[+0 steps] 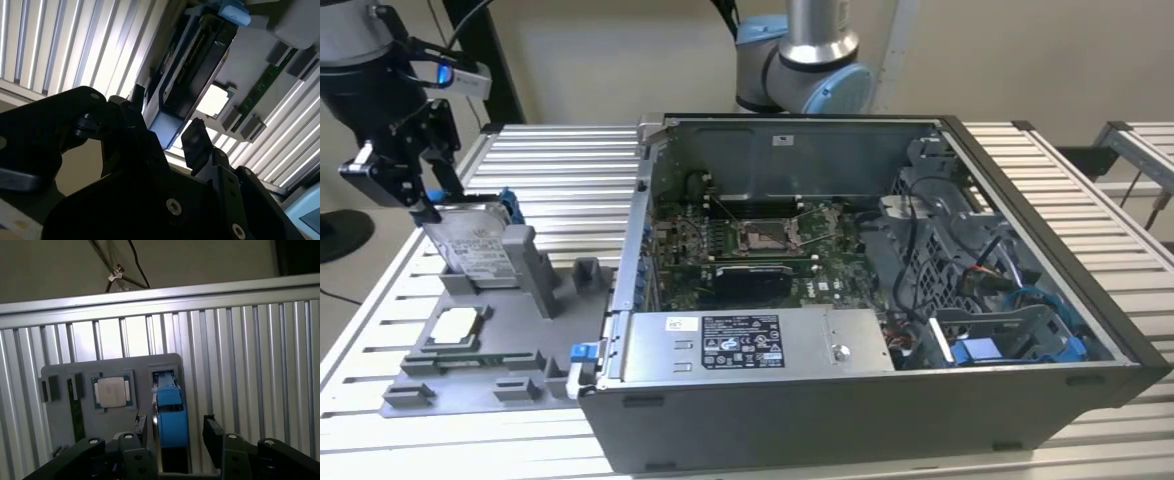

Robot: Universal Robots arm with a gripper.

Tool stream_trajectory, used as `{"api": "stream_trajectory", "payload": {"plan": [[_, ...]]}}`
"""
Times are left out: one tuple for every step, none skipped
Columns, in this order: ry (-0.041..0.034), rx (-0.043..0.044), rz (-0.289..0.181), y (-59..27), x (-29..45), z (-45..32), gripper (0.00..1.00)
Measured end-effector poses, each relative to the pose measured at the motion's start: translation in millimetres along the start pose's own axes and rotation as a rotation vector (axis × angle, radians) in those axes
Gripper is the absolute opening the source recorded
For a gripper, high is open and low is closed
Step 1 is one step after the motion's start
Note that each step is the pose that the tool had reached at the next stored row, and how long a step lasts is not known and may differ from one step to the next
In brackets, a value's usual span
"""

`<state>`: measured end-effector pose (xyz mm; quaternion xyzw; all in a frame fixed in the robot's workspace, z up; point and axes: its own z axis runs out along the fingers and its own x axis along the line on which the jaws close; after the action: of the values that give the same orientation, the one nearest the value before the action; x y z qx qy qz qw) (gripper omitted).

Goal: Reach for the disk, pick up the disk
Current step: 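Pick up the disk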

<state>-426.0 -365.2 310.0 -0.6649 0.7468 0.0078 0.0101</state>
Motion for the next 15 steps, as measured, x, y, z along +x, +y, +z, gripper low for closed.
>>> {"api": "stream_trajectory", "payload": {"plan": [[-0.0002,-0.0002,0.0,-0.1,0.9,1.8,1.0],[-0.0002,-0.0009,0.0,-0.2,2.3,3.6,1.0],[-0.0002,-0.0013,0.0,-0.3,3.8,5.3,1.0],[-0.0002,-0.0017,0.0,-0.6,5.2,7.1,1.0],[-0.0005,-0.0016,0.0,-0.7,6.1,8.9,1.0],[-0.0008,-0.0018,0.0,-0.7,6.5,10.7,1.0],[-0.0013,-0.0018,0.0,-0.7,6.6,12.5,1.0],[-0.0019,-0.0019,0.0,-0.7,6.6,14.3,1.0],[-0.0023,-0.0019,0.0,-0.7,6.7,16.2,1.0],[-0.0026,-0.0019,0.0,-0.8,6.8,17.9,1.0],[-0.0027,-0.0021,0.0,-0.8,6.8,19.7,1.0],[-0.0029,-0.0021,-0.001,-0.9,6.9,21.6,1.0],[-0.003,-0.0021,-0.001,-1.0,6.9,23.5,1.0],[-0.0031,-0.002,-0.001,-1.1,6.9,25.3,1.0],[-0.0031,-0.002,-0.001,-1.2,7.0,27.1,1.0]]}}
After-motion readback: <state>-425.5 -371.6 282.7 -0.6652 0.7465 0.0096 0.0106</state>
